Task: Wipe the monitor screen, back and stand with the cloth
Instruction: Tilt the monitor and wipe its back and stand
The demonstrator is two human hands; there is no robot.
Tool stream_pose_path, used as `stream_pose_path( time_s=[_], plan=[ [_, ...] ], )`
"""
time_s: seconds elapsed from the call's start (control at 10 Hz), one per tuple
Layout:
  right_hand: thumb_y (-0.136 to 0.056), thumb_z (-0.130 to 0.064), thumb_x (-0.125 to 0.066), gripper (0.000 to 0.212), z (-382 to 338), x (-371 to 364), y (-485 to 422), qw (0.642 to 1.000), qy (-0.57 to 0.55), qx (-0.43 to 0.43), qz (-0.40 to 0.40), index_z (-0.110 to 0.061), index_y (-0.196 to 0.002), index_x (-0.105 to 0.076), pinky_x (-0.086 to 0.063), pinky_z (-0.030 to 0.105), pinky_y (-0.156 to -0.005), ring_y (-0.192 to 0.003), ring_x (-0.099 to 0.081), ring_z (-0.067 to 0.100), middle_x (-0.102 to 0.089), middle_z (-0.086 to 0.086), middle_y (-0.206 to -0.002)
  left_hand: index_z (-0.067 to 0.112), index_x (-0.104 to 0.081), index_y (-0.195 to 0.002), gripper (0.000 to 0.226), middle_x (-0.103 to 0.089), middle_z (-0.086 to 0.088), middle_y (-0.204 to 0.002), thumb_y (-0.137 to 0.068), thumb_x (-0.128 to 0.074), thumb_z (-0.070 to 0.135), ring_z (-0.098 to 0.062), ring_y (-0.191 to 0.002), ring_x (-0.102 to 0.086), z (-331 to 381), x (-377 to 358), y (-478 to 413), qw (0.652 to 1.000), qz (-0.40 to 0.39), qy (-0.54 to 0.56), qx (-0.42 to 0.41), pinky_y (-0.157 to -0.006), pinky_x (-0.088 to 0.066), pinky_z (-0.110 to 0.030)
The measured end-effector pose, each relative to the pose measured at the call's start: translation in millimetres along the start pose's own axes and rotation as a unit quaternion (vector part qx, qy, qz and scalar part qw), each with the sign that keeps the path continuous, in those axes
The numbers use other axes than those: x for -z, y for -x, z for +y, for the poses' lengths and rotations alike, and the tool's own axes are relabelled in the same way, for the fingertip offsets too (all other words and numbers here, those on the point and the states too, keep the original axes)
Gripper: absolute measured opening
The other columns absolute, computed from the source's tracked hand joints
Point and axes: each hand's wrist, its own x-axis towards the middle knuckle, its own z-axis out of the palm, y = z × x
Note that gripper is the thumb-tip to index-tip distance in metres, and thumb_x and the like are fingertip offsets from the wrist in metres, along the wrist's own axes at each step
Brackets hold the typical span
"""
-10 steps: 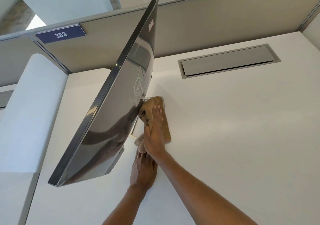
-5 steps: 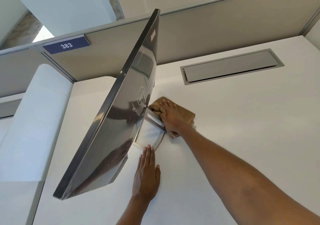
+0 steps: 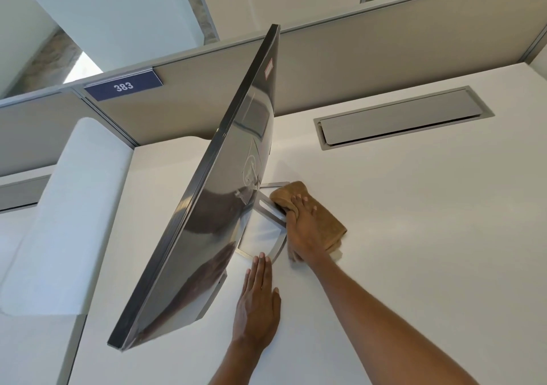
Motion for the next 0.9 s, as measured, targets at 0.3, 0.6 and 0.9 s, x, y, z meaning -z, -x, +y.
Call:
stream_pose_path(
  time_s=[0.3, 0.6, 0.9],
  plan=[
    [-0.090, -0.045, -0.042, 0.047, -52, -3, 38, 0.920, -0.367, -0.105, 0.086, -0.010, -0.113, -0.065, -0.050, 0.035, -0.085, -0.090, -0.059, 0.018, -0.065, 0.005, -0.100, 0.022, -0.008, -0.167, 0.067, 0.001, 0.008, -0.172, -0.108, -0.038, 0.032, -0.011, -0.161, -0.001, 1, 7, 0, 1.000, 0.004, 0.022, -0.020, -0.127, 0.001, -0.025],
    [-0.111, -0.029, -0.041, 0.013, -104, -5, 75, 0.914, -0.391, -0.096, 0.053, -0.035, -0.113, -0.052, -0.052, 0.034, -0.105, -0.104, -0.064, 0.014, -0.062, -0.003, -0.112, 0.006, -0.047, -0.151, 0.049, -0.049, -0.013, -0.156, -0.104, -0.051, 0.022, -0.031, -0.144, -0.048, 28, 47, 6, 0.995, -0.036, 0.095, 0.015, -0.115, -0.044, -0.044],
    [-0.102, -0.040, -0.042, 0.017, -126, 24, 71, 0.919, -0.376, 0.051, 0.107, -0.039, -0.112, -0.056, -0.054, 0.014, -0.079, -0.088, -0.067, -0.001, -0.066, -0.023, -0.093, 0.014, -0.047, -0.147, 0.043, -0.050, -0.009, -0.149, -0.110, -0.035, 0.031, -0.026, -0.131, -0.053, 94, 165, 37, 1.000, -0.011, 0.018, 0.007, -0.104, -0.049, -0.035]
  ],
)
